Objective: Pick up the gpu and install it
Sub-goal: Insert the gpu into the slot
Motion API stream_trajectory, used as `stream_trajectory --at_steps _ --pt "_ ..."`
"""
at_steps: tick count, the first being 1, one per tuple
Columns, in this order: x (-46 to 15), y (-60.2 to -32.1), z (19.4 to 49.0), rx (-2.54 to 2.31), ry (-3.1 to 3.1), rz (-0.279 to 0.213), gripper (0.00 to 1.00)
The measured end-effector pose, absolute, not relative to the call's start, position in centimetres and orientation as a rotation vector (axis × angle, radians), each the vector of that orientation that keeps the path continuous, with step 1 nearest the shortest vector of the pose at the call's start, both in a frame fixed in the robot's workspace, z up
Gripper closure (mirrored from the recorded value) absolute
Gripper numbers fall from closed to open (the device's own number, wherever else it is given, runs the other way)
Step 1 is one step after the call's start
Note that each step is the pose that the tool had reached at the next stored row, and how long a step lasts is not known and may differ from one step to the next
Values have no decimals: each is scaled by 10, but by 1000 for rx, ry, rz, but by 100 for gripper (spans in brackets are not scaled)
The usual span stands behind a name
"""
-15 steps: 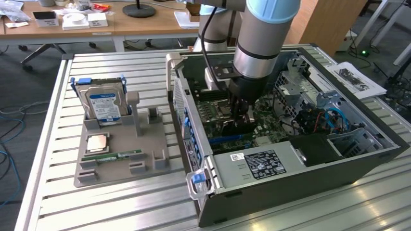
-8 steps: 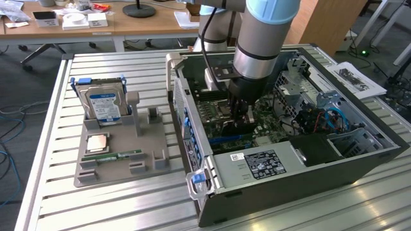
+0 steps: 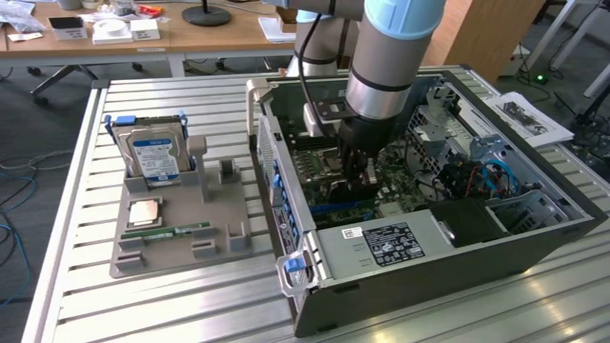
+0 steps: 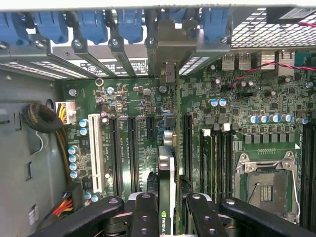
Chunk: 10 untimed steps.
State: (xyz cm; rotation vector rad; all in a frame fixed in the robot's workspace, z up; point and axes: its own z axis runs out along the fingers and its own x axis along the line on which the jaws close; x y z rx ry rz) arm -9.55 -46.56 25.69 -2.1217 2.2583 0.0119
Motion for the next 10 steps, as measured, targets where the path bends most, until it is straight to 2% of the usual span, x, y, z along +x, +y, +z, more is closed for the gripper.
stream_trajectory --at_steps 10 --pt "-95 -466 253 -2121 2258 12 73"
